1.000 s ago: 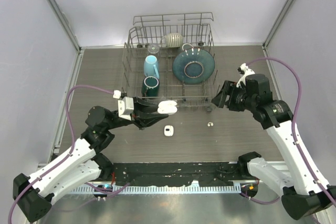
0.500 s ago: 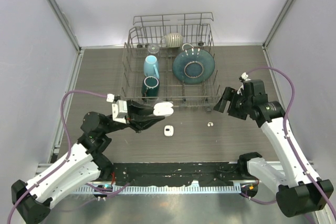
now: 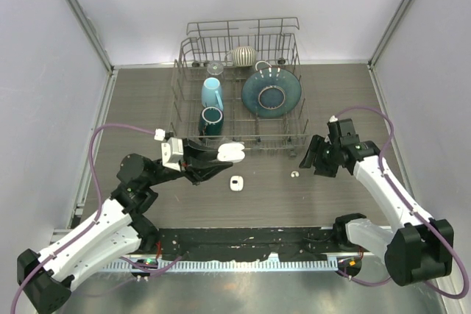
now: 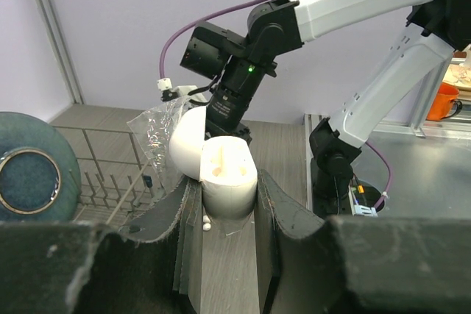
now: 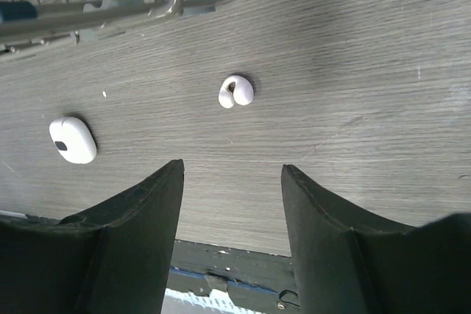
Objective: Insert the wireless bluetooth earbuds into the charging case
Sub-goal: Pick up the earbud from the center of the board.
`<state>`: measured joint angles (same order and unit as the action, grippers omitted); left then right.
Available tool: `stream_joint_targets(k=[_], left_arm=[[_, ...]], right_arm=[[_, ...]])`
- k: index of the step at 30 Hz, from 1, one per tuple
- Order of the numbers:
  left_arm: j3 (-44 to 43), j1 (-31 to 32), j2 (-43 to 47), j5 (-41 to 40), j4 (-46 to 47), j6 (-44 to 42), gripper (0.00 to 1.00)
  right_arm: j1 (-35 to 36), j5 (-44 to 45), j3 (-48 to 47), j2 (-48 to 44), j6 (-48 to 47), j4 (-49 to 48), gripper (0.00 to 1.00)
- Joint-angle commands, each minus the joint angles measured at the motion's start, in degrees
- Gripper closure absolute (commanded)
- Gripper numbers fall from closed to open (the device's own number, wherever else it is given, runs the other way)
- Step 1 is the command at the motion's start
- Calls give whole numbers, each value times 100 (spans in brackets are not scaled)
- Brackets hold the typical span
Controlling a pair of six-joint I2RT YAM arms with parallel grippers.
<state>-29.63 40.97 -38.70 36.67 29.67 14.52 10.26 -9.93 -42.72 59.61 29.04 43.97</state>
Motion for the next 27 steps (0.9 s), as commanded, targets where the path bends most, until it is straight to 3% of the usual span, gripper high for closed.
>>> stream_joint_targets(k=[1, 13, 27], left_arm=[[-184, 16, 11, -28, 267, -64, 100], [-272, 16, -103, 7, 268, -46, 100], [-219, 16, 11, -107, 39, -125, 100]], right_arm=[[-24, 36, -106, 208, 330, -537, 41], [-24, 140, 326, 1131, 401, -1619, 53], [-24, -114, 519, 1834, 621, -2138, 57]])
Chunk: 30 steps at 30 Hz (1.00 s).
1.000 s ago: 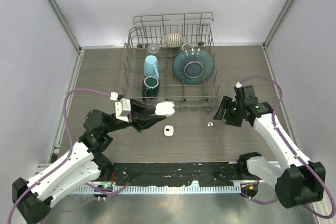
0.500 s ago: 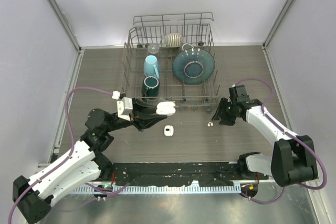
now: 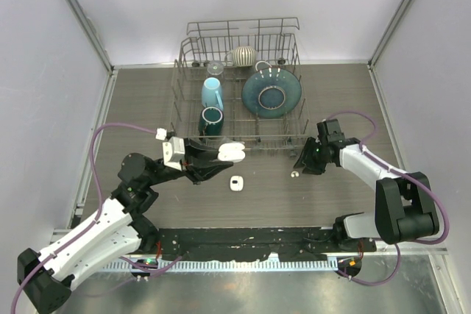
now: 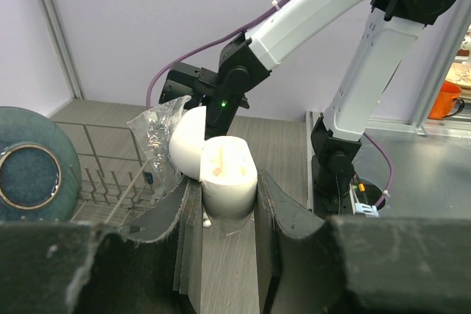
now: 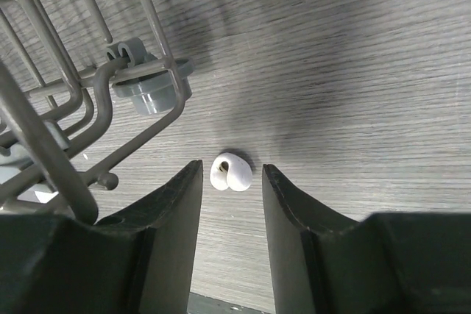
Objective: Insert the wireless bluetooth earbuds into the charging case
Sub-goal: Pick up the earbud from the center of the board.
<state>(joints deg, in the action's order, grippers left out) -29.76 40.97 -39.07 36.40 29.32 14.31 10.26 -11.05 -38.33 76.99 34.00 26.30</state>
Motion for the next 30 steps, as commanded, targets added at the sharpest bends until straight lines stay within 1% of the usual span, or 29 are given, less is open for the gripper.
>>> stream_joint_targets(k=[1, 2, 4, 6, 19, 28, 30], left_arm=[[-197, 16, 40, -81, 74, -95, 100], [-197, 7, 31, -81, 91, -95, 100], [-180, 16, 48, -81, 100, -86, 100], [-171, 16, 75, -81, 100, -77, 100], [-92, 16, 198, -133, 153, -7, 100], [-83, 7, 259, -125, 170, 72, 100], [-65, 7, 277, -142, 170, 81, 100]], right_arm=[[-24, -63, 97, 114, 125, -389, 57], [-24, -99, 115, 149, 125, -407, 57], [-24, -195, 141, 211, 124, -416, 61], [-7, -213, 194, 202, 133, -433, 62], [213, 129, 703, -219, 406, -670, 60], [213, 427, 879, -158, 599, -987, 60], [213, 428, 871, -106, 590, -1013, 62]])
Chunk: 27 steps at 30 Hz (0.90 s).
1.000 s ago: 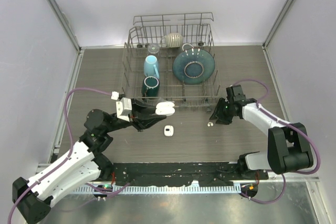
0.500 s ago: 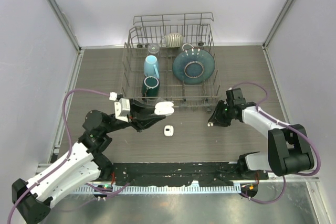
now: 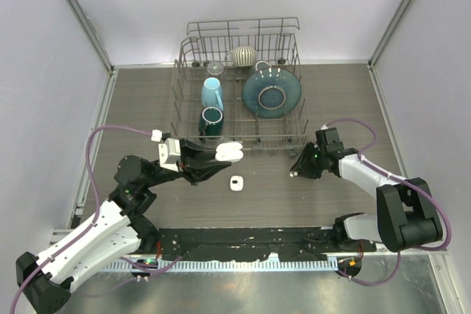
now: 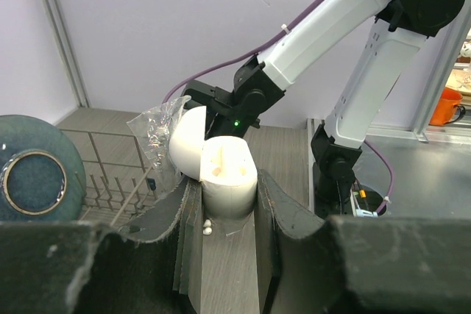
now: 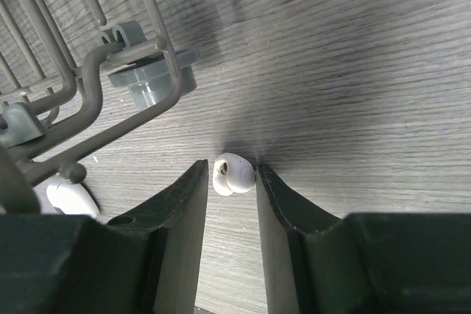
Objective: Insert the wireless bluetooth earbuds into the charging case
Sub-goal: Pick up the earbud from the center of the board.
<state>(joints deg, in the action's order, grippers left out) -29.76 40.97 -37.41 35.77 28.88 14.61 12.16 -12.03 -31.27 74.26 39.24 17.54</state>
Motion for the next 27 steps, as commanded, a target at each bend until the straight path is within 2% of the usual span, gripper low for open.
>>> stream_joint_targets(k=[1, 4, 5, 7, 10, 14, 18, 22, 24, 25, 27], left_arm=[[-65, 16, 128, -79, 214, 51, 100], [-56, 16, 137, -88, 188, 59, 100], [-56, 16, 146, -88, 196, 59, 100], [-30, 16, 155, -105, 188, 59, 100], [-12, 7, 137, -96, 223, 68, 100], [5, 16, 137, -96, 276, 86, 100], [31, 16, 137, -79, 328, 86, 100], [75, 16, 137, -70, 381, 112, 100], [93, 7, 155, -61, 407, 121, 100], [93, 16, 155, -61, 434, 121, 100], [102, 16, 164, -61, 434, 130, 100]], right_arm=[[14, 544, 165, 194, 66, -128, 64], [23, 553, 174, 168, -4, -93, 74], [23, 553, 182, 133, -22, -58, 83], [40, 570, 191, -24, -92, 30, 94], [84, 649, 139, -253, -145, 275, 99], [242, 939, -46, -885, -259, 802, 99], [427, 1377, -327, -1237, -330, 1409, 99], [638, 1432, -477, -1440, -286, 1788, 99], [691, 1510, -311, -1519, -68, 1709, 91], [691, 1554, -232, -1554, -5, 1474, 81], [691, 1660, 14, -1546, 205, 1253, 75]])
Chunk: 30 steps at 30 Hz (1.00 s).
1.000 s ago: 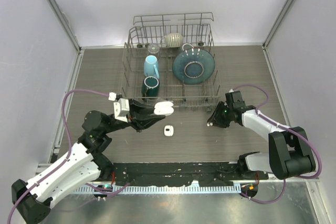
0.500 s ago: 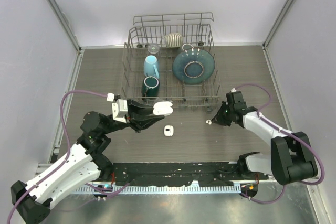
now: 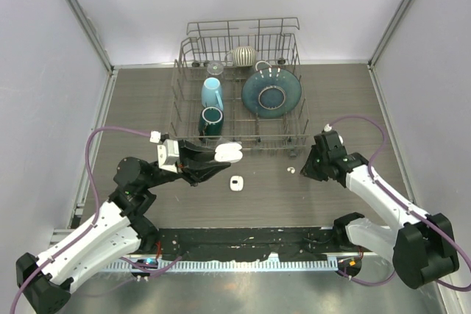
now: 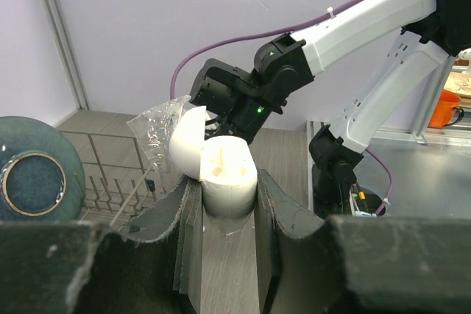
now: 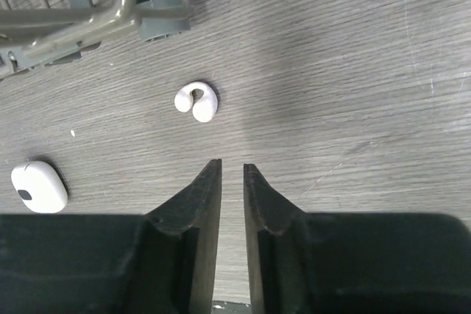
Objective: Insert the wireless bluetooth earbuds into the charging case
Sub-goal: Pick up the earbud from the center of the board.
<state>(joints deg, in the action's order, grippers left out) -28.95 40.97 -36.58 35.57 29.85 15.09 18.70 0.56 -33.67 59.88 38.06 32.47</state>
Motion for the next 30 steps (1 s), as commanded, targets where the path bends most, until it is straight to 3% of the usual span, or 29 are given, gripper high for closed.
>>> stream_joint_targets(k=[1, 7, 16, 23, 30], left_arm=[[21, 16, 89, -33, 329, 90, 100], [-5, 16, 160, -24, 241, 90, 100], [-14, 16, 133, -24, 232, 82, 100], [-32, 16, 107, -15, 241, 73, 100], [-49, 16, 81, -24, 206, 73, 100]], right_arm=[[37, 427, 378, -143, 490, -659, 73], [37, 463, 1011, -257, 1027, -2137, 62], [37, 428, 1222, -134, 1221, -2815, 49], [37, 261, 1416, 305, 1335, -3220, 49], [29, 85, 1512, 701, 1291, -3686, 57]])
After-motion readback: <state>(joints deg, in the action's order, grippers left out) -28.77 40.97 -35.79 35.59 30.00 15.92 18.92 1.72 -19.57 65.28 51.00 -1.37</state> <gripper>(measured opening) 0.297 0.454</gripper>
